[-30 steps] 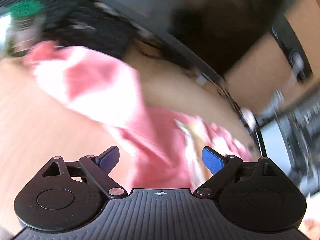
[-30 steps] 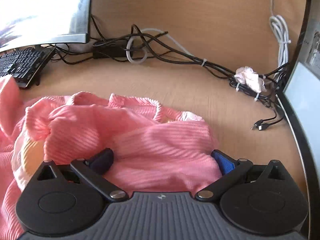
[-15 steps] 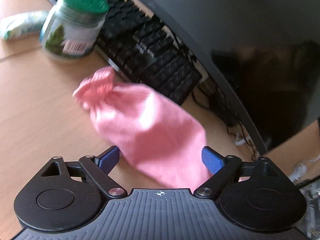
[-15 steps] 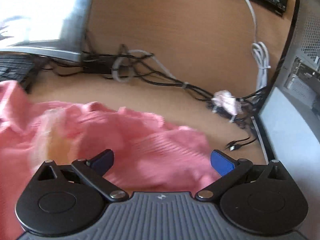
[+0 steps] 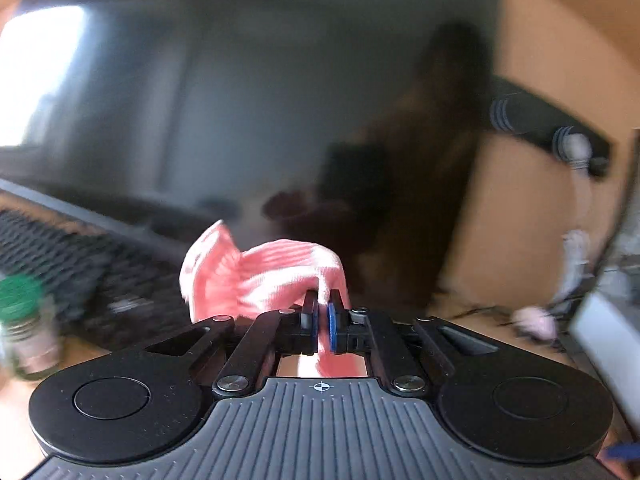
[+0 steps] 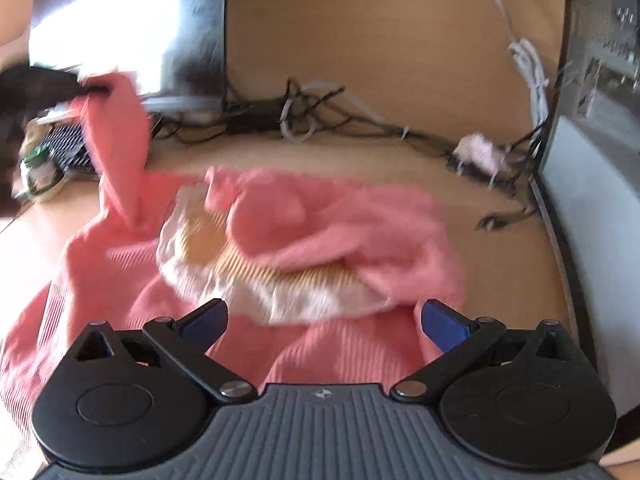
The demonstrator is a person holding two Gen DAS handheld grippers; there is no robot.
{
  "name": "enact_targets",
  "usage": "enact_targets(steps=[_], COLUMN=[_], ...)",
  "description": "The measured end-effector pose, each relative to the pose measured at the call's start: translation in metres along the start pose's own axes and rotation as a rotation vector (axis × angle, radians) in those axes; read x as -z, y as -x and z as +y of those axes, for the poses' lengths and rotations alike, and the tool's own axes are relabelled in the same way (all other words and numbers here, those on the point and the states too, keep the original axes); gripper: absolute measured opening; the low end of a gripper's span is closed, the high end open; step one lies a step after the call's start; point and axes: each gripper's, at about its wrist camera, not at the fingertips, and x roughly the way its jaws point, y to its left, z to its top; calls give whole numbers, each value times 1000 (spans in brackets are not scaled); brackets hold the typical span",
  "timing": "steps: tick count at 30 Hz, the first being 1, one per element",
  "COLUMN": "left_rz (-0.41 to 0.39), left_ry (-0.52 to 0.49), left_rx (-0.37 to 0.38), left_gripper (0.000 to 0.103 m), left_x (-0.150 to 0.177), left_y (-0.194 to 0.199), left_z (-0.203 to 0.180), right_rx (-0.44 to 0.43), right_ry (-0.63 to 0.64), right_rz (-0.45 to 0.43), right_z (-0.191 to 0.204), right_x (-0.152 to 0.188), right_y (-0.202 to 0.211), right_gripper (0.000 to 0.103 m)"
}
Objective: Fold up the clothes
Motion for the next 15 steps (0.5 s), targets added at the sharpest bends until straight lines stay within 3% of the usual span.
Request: enact_targets(steps=[2, 5, 7, 8, 9, 12, 15], left_rz=[40, 190, 274, 314, 338, 350, 329], left_ry=[-36, -44, -49, -52, -59, -107, -154], left_rx=[103, 281, 354, 389, 411, 439, 439], left_gripper=[6, 11, 29, 44, 49, 80, 88], left_x=[11, 42, 60, 68, 71, 74, 77], left_y=[4, 0, -2, -4, -3, 7, 8], left_z=[-33, -78, -95, -103, -106, -104, -88], right_rx=[-38, -72, -84, -80, -68, -19, 6], right_ry=[-19, -13, -1, 11, 23, 44, -4], right_rz=[41, 61, 71, 76, 84, 109, 110], right_z=[0, 4, 8, 10, 14, 25, 29], right_x=[9, 16, 19, 18, 17, 14, 12], right_y=[-6, -10, -13, -15, -16, -18, -17], right_gripper=[103, 103, 103, 103, 103, 103, 103])
